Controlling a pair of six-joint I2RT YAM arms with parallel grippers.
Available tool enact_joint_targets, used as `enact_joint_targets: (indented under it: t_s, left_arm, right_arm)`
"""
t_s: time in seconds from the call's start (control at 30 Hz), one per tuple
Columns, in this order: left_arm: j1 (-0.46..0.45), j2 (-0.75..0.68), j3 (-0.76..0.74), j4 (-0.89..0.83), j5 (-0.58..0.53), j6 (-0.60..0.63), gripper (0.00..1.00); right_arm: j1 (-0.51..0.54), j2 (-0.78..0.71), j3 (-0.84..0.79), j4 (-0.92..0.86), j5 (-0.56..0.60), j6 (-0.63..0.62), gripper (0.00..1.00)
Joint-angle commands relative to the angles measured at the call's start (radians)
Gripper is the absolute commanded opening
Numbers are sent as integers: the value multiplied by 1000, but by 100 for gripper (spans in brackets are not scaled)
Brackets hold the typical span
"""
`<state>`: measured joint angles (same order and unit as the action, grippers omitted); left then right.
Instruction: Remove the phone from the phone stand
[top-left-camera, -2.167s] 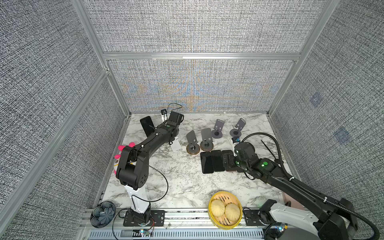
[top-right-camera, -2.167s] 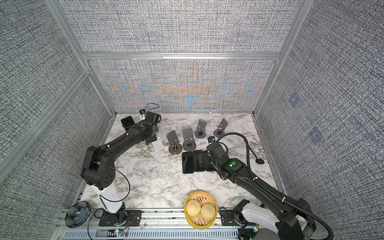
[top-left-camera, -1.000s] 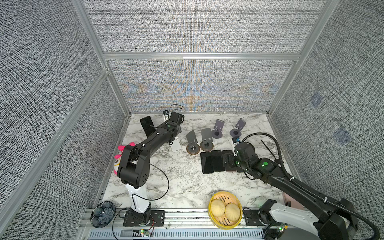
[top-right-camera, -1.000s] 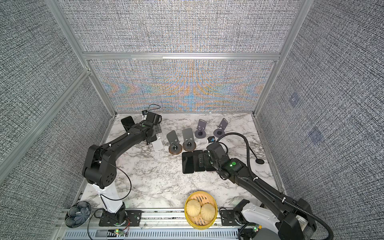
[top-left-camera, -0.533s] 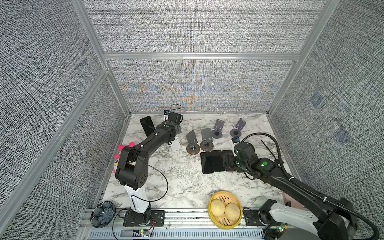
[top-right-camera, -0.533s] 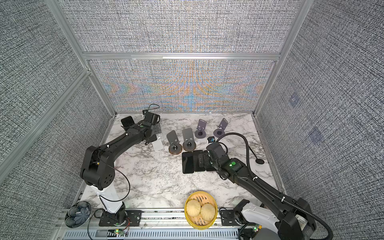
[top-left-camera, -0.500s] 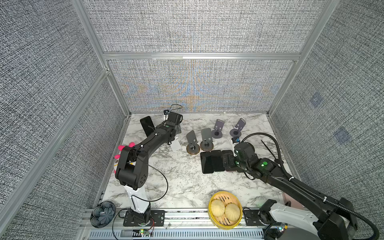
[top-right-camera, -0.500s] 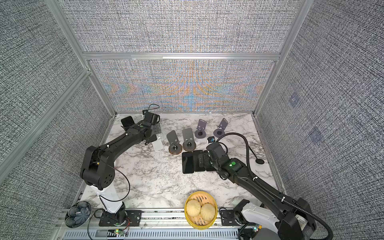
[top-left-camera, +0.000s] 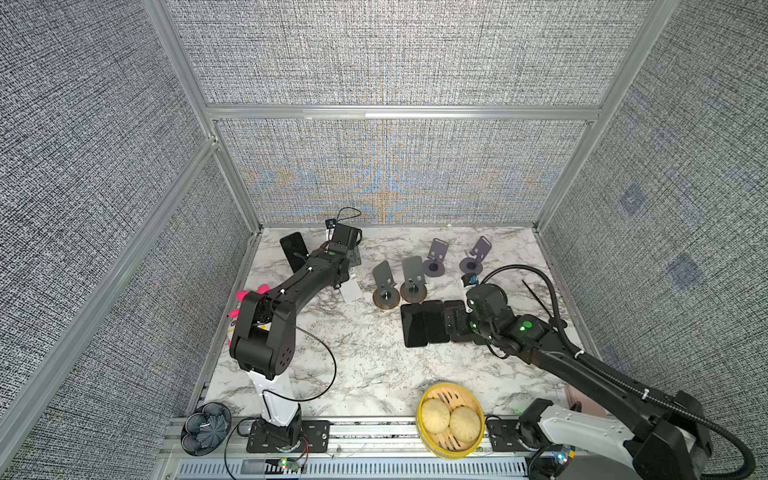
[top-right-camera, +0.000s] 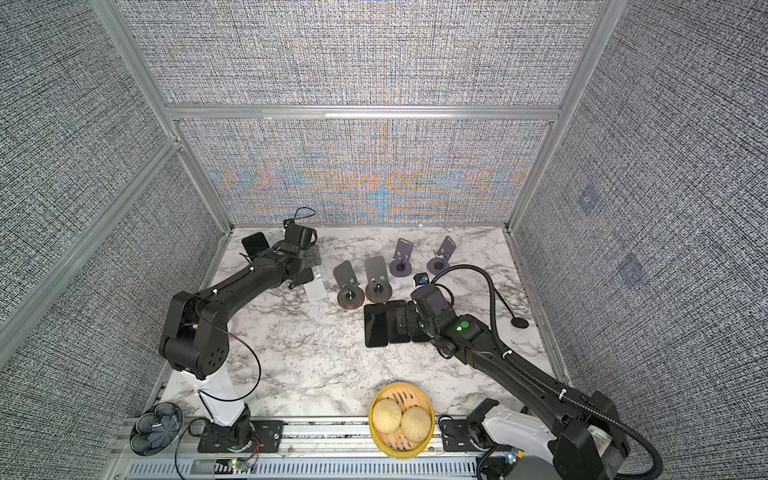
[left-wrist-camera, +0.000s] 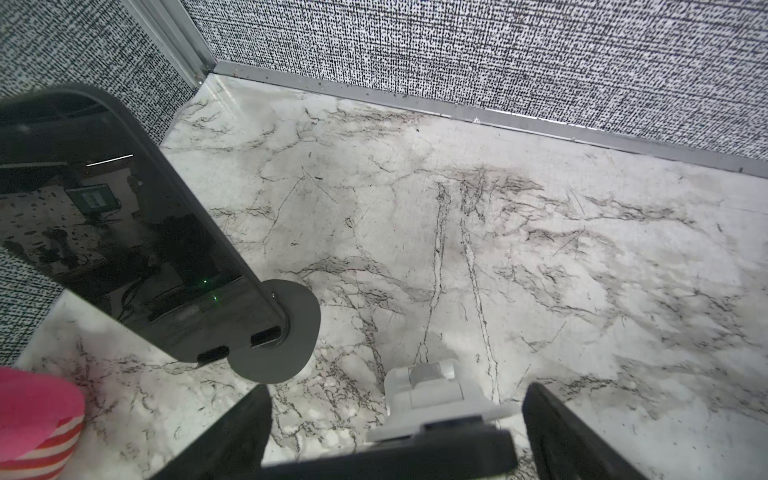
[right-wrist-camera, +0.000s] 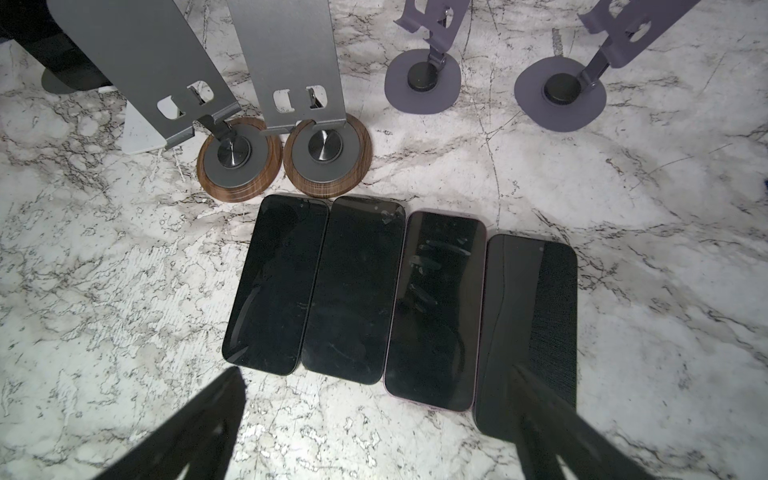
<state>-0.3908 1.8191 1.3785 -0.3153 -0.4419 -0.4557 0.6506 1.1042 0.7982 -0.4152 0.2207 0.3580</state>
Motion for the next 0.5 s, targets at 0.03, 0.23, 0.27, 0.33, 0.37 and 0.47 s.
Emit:
enact_joint_targets:
  t_s: [0.03, 0.23, 0.27, 0.33, 0.37, 0.47]
  left_arm:
    - [0, 3, -4, 30, -1, 23, 92]
    - [1, 9, -6, 41, -3, 40, 88]
    - [1, 11, -6, 42, -3, 39, 87]
    - [4, 11, -7, 44, -4, 41, 86]
    - [3, 12, -6, 45, -4, 43, 85]
    - [4, 11, -6, 47, -5, 45, 81]
  right_arm:
    - [1, 9, 16, 4, -3, 3, 98]
    - [0, 32, 30, -6, -14, 1, 98]
    - [1, 37, 35, -9, -16, 1, 98]
    - [1, 41, 37, -10, -17, 2, 97]
    - [1, 41, 39, -10, -17, 2, 98]
    - [1, 46, 41, -9, -20, 3, 97]
